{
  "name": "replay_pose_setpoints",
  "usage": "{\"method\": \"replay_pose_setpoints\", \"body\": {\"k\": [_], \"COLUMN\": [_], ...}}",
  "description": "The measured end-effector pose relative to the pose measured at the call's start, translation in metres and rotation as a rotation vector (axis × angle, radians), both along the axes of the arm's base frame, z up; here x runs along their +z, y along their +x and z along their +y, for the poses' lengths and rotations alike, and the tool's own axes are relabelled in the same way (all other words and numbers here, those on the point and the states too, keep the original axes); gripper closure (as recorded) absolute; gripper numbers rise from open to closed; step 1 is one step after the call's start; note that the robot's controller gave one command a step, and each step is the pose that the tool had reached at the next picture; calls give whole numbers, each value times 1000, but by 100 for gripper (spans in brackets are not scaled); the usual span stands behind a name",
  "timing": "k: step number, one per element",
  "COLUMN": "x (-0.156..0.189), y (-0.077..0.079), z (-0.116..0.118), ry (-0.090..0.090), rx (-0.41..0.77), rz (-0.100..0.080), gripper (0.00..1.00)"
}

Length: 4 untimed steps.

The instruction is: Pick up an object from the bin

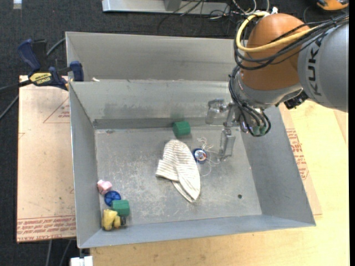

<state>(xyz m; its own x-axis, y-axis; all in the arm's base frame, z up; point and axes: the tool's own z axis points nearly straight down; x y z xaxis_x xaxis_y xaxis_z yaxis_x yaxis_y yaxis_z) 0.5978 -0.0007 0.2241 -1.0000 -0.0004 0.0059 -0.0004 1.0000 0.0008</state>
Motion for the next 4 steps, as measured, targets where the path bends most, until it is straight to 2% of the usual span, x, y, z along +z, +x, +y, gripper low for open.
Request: {"method": "replay_pose_setpoints", "body": {"k": [1, 2, 3, 4], "x": [5, -93, -120, -154], "y": [1, -2, -2, -12], "z": [0, 10, 19, 48], "ry": [0, 1, 2, 3], "rx": [0, 61, 311, 441], "rz": [-8, -8, -7, -12], "gripper": [0, 0, 0, 0]}}
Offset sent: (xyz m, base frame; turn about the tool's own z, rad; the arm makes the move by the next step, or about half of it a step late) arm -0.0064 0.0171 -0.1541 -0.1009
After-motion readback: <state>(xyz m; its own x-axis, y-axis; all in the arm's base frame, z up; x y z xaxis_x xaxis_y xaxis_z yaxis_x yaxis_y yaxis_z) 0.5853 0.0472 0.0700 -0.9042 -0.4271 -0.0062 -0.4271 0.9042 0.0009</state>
